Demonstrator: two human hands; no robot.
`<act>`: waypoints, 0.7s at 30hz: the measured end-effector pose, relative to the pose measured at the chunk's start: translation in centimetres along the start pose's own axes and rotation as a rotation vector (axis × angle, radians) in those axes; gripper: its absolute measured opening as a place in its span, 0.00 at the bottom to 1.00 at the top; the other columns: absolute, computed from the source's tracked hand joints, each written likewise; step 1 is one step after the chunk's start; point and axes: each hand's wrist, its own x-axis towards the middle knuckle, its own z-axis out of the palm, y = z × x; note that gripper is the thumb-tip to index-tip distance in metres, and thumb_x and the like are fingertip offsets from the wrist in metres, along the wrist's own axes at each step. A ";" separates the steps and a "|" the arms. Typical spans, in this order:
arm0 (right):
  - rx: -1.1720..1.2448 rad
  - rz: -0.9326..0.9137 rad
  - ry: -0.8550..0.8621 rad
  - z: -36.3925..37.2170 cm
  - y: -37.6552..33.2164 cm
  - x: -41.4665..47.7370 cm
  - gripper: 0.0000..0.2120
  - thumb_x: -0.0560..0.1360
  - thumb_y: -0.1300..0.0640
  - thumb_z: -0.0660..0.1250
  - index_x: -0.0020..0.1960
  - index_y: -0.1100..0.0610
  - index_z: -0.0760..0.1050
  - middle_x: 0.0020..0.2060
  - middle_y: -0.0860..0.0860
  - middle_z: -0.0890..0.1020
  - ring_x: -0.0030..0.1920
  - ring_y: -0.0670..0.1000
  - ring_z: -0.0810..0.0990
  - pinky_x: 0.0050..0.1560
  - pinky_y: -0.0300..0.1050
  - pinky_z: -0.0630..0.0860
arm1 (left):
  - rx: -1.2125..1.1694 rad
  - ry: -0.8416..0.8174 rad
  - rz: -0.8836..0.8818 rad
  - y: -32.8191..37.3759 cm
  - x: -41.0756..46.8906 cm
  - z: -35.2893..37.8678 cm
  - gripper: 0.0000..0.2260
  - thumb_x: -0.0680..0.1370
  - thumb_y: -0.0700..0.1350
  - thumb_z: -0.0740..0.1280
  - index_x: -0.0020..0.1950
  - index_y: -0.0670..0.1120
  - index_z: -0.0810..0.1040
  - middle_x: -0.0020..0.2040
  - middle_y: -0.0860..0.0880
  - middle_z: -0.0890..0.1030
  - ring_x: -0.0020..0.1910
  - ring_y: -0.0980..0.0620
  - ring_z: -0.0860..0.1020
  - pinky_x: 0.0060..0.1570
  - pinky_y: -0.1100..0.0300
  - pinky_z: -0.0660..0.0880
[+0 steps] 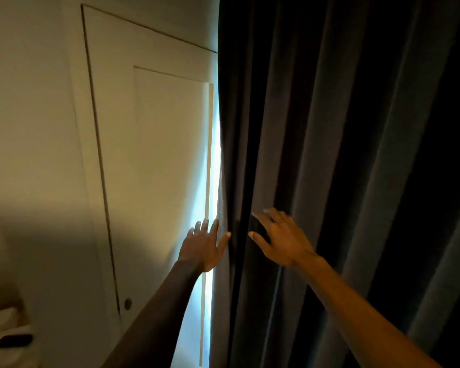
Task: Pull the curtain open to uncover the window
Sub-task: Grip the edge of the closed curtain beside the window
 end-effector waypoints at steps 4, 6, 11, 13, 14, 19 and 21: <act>-0.104 -0.058 0.074 -1.2 -0.5 6.5 0.29 0.81 0.38 0.54 0.79 0.49 0.59 0.77 0.53 0.64 0.75 0.56 0.64 0.73 0.53 0.65 | -0.186 0.153 -0.053 -1.7 5.4 0.5 0.29 0.80 0.61 0.45 0.76 0.47 0.59 0.74 0.41 0.66 0.72 0.41 0.66 0.69 0.47 0.66; -0.173 -0.074 0.117 -2.1 -0.5 10.0 0.28 0.81 0.40 0.56 0.78 0.51 0.61 0.76 0.54 0.65 0.74 0.57 0.65 0.71 0.53 0.67 | -0.277 0.176 -0.037 -2.1 8.2 1.1 0.28 0.81 0.59 0.47 0.76 0.45 0.59 0.73 0.41 0.68 0.69 0.41 0.69 0.66 0.48 0.69; -0.347 -0.170 0.276 -5.1 -1.0 17.3 0.25 0.80 0.45 0.60 0.75 0.54 0.67 0.69 0.57 0.72 0.70 0.59 0.70 0.69 0.55 0.71 | -0.623 0.272 -0.075 -2.5 13.4 2.8 0.26 0.82 0.58 0.47 0.75 0.45 0.61 0.73 0.42 0.69 0.70 0.42 0.68 0.67 0.48 0.66; -0.373 -0.174 0.331 -5.7 -1.3 19.1 0.25 0.80 0.46 0.61 0.74 0.54 0.68 0.69 0.57 0.73 0.69 0.59 0.71 0.69 0.54 0.69 | -0.799 0.327 -0.115 -2.3 15.1 3.5 0.27 0.81 0.60 0.45 0.73 0.46 0.65 0.70 0.43 0.72 0.69 0.45 0.70 0.66 0.51 0.67; -0.389 -0.179 0.358 -5.8 -1.4 19.7 0.24 0.80 0.46 0.61 0.74 0.54 0.68 0.69 0.57 0.73 0.68 0.58 0.71 0.69 0.53 0.69 | -0.870 0.355 -0.098 -2.1 15.8 3.8 0.27 0.81 0.61 0.45 0.69 0.47 0.70 0.65 0.44 0.76 0.64 0.46 0.74 0.62 0.52 0.70; -0.407 -0.193 0.375 -5.2 -1.0 20.9 0.23 0.80 0.47 0.61 0.73 0.54 0.69 0.69 0.55 0.73 0.69 0.57 0.70 0.71 0.52 0.67 | -1.310 0.177 -0.283 -1.6 18.1 4.3 0.29 0.77 0.68 0.46 0.33 0.46 0.67 0.28 0.50 0.70 0.26 0.56 0.69 0.33 0.61 0.67; -0.403 -0.183 0.378 -5.1 -0.6 21.0 0.24 0.80 0.46 0.60 0.74 0.53 0.68 0.69 0.54 0.72 0.70 0.55 0.70 0.71 0.50 0.66 | -1.445 0.031 -0.362 -1.6 18.8 5.2 0.31 0.74 0.71 0.44 0.35 0.47 0.71 0.34 0.49 0.75 0.34 0.51 0.73 0.41 0.55 0.69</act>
